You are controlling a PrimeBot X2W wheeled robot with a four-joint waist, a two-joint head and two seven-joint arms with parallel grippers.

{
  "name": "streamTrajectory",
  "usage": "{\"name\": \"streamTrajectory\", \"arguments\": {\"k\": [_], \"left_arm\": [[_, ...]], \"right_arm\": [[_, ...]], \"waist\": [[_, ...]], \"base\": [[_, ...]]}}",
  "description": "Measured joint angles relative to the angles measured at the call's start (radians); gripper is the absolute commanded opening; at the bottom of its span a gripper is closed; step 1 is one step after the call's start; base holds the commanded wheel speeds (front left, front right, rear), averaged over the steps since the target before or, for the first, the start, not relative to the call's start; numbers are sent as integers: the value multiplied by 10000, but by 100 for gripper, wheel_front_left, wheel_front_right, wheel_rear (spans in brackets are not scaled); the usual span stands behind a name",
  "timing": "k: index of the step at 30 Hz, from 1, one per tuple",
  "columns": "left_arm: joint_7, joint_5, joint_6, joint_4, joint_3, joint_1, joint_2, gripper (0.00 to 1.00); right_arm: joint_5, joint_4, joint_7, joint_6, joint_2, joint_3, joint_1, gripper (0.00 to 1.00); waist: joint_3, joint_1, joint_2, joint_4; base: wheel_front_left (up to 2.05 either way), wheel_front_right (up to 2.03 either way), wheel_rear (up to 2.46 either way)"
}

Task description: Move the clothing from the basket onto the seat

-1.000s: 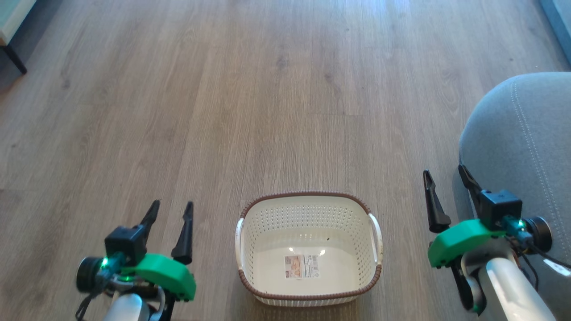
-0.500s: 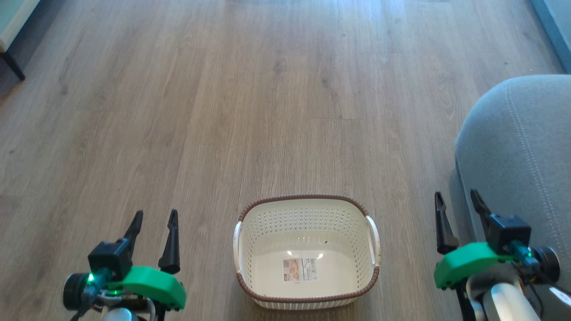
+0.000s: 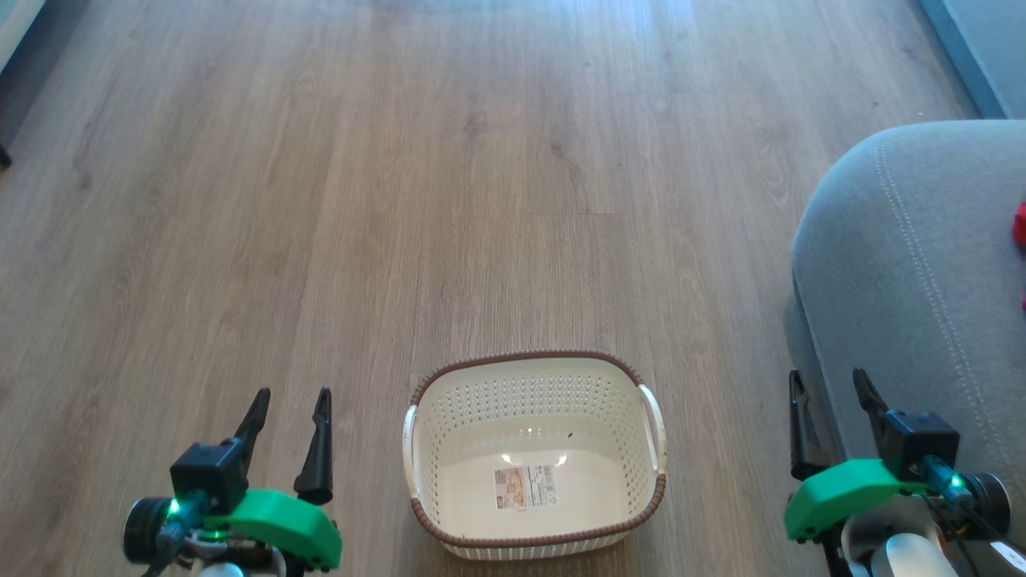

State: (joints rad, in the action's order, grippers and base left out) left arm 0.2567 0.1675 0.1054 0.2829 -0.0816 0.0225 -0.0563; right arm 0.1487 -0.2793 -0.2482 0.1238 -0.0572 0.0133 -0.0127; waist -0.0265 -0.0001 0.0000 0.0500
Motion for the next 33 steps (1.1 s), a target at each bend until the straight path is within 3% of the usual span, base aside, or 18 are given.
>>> {"name": "streamTrajectory", "arguments": {"k": [28,29,33], "left_arm": [[0,-69,186,132,244,11,54,100],[0,-75,184,194,244,12,54,0],[-4,-75,184,838,215,304,61,0]], "right_arm": [[4,-12,0,0,77,-71,0,100],[4,-67,4,0,79,-65,1,0],[6,-723,17,0,107,-44,194,0]], "waist": [[95,0,-1,-145],[96,0,0,-145],[99,0,-1,-147]], "base": [[0,0,0],[0,0,0],[0,0,0]]}}
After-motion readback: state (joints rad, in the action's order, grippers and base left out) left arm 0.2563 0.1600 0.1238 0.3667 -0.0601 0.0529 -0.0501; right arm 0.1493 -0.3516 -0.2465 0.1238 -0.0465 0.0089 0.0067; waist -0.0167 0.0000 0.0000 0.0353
